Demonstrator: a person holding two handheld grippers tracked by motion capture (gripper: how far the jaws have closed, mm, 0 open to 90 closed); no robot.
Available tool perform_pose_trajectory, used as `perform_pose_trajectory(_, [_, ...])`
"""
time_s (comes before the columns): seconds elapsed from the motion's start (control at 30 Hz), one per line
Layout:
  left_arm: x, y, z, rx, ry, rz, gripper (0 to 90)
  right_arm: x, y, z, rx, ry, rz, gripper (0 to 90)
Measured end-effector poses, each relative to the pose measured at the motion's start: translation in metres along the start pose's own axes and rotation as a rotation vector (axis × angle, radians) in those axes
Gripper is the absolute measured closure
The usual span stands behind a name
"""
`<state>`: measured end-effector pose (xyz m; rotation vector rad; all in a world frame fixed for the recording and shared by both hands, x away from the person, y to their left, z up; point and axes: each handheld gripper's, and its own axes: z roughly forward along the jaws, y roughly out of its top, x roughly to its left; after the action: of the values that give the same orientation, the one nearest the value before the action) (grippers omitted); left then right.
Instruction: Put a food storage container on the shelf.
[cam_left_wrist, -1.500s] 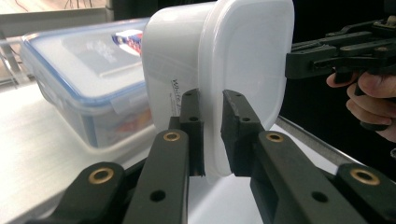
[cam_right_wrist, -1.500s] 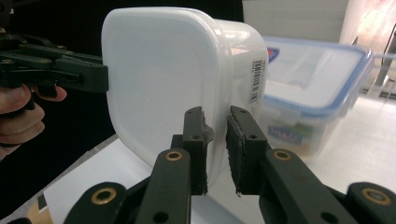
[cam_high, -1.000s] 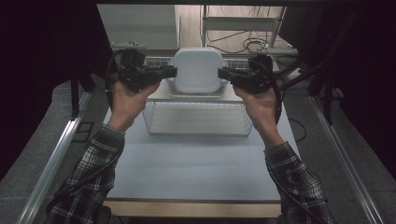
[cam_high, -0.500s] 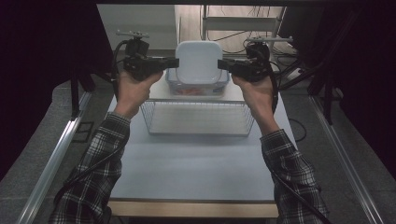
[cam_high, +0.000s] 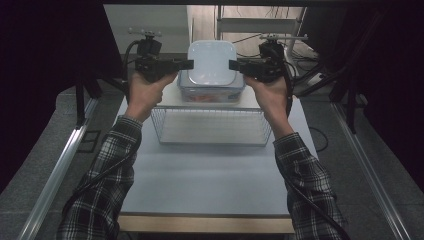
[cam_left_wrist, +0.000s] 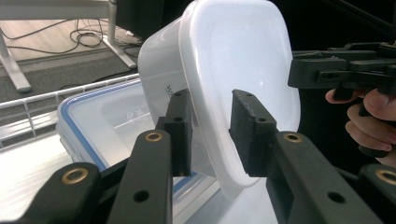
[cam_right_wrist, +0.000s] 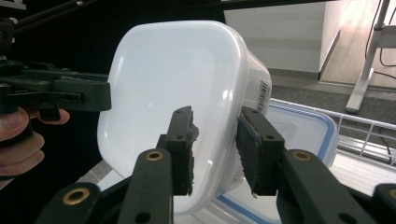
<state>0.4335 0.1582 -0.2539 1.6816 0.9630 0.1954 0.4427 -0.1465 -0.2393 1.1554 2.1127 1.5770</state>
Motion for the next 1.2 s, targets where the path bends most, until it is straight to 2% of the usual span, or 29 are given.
perform_pose_trajectory(0.17, [-0.001,0.003,0.004,0.009,0.032,0.013,62.5,-0.002,0.002,0.005,-0.001,-0.005,0.01,62.1])
perform_pose_trajectory(0.2, [-0.001,0.003,0.007,0.015,0.051,0.025,60.3,-0.002,0.002,0.008,-0.001,-0.026,-0.001,58.8])
perform_pose_trajectory(0.27, [-0.001,0.003,0.011,0.007,0.064,0.019,57.0,-0.002,0.003,0.01,-0.001,-0.047,-0.011,57.6])
perform_pose_trajectory(0.37, [0.002,0.004,0.013,-0.002,0.07,0.018,56.7,-0.004,0.003,0.014,-0.007,-0.055,-0.004,56.1])
perform_pose_trajectory(0.47, [0.002,0.006,0.015,-0.004,0.102,0.02,52.8,-0.004,0.004,0.016,-0.008,-0.073,-0.011,53.8])
perform_pose_trajectory(0.57, [0.003,0.009,0.018,-0.005,0.13,0.014,48.3,-0.006,0.004,0.019,-0.018,-0.088,0.001,51.4])
perform_pose_trajectory(0.7, [0.003,0.01,0.022,-0.017,0.158,0.027,47.8,-0.01,0.005,0.023,-0.022,-0.109,0.015,47.0])
perform_pose_trajectory(0.8, [0.001,0.011,0.023,-0.015,0.179,0.045,45.3,-0.011,0.006,0.023,-0.017,-0.107,0.029,45.1])
perform_pose_trajectory(0.87, [0.0,0.012,0.021,-0.02,0.173,0.051,42.6,-0.01,0.007,0.021,-0.016,-0.11,0.011,42.4])
perform_pose_trajectory(1.03, [-0.004,0.009,0.014,-0.024,0.108,0.048,33.8,-0.008,0.006,0.01,-0.027,-0.077,-0.016,37.4])
perform_pose_trajectory(1.1, [-0.006,0.008,0.013,-0.022,0.094,0.046,30.3,-0.007,0.005,0.007,-0.005,-0.056,-0.03,33.9])
perform_pose_trajectory(1.13, [-0.011,0.005,0.01,-0.013,0.075,0.072,28.5,-0.005,0.003,0.006,0.009,-0.037,-0.043,32.3])
perform_pose_trajectory(1.2, [-0.015,0.002,0.009,0.004,0.065,0.092,25.9,-0.003,0.0,0.004,0.016,-0.024,-0.061,30.1])
